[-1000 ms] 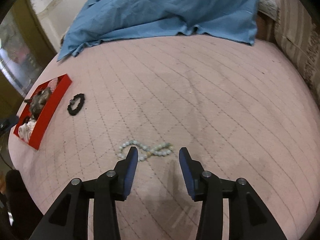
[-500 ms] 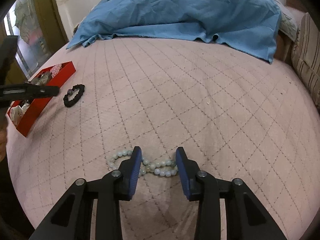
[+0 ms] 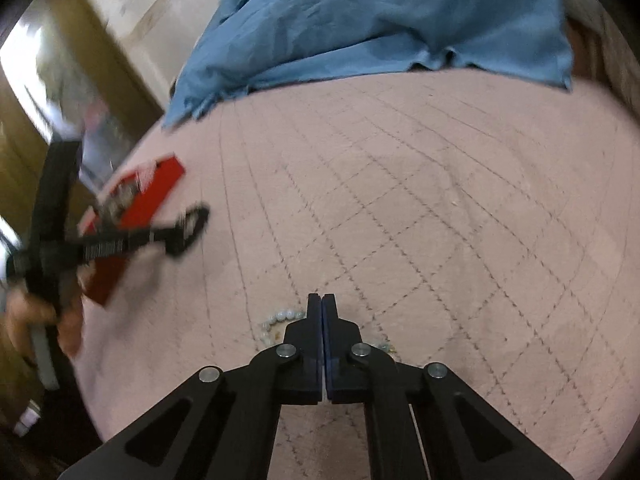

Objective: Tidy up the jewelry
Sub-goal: 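Grasp the black beaded bracelet with left tool while right tool grasps green bead bracelet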

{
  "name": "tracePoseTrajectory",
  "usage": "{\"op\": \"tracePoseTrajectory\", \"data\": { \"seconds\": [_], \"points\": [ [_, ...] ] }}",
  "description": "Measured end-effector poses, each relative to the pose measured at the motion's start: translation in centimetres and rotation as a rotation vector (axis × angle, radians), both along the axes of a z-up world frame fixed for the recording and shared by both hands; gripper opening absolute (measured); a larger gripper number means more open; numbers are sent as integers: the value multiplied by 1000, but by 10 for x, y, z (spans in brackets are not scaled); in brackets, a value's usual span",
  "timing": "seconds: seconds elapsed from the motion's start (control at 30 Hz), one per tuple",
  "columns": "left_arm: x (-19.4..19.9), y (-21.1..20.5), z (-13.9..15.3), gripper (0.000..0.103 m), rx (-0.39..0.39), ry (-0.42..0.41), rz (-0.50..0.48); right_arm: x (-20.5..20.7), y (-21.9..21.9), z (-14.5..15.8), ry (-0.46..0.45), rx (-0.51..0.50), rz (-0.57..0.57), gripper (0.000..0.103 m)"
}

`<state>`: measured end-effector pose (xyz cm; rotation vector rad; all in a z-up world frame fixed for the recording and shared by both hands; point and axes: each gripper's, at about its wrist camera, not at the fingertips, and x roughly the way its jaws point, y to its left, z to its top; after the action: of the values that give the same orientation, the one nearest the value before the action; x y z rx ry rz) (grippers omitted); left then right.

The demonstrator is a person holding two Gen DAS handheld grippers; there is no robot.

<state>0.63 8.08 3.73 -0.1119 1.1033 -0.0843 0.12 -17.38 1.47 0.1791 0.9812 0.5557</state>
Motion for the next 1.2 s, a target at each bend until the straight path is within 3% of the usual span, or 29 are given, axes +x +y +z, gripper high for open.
{"op": "tracePoseTrajectory", "data": {
  "seconds": [0.17,0.3,0.33,0.37,0.43,0.67,0.83,0.93,1.2],
  "points": [
    [-24,0,18,6,-65,-29,3,1,-30,4,40,171,-92,1],
    [-36,2,24,6,-124,-23,6,-3,-31,8,28,185,-97,5],
    [-40,3,23,6,-138,-16,8,-5,-28,10,25,180,-82,12],
    [-43,4,21,6,-140,-10,8,-7,-25,12,16,165,-72,29],
    [-49,4,14,6,-133,6,11,-13,-19,16,-13,111,-55,47],
    [-62,10,-4,6,-152,50,29,-31,14,16,-91,-86,69,47],
    [-63,9,-7,8,-146,40,19,-43,16,21,-129,-127,95,45],
    [-62,9,-10,9,-157,32,22,-50,22,22,-143,-118,131,34],
    [-55,3,-15,15,-153,7,18,-41,45,0,-145,-267,136,33]
  ]
}}
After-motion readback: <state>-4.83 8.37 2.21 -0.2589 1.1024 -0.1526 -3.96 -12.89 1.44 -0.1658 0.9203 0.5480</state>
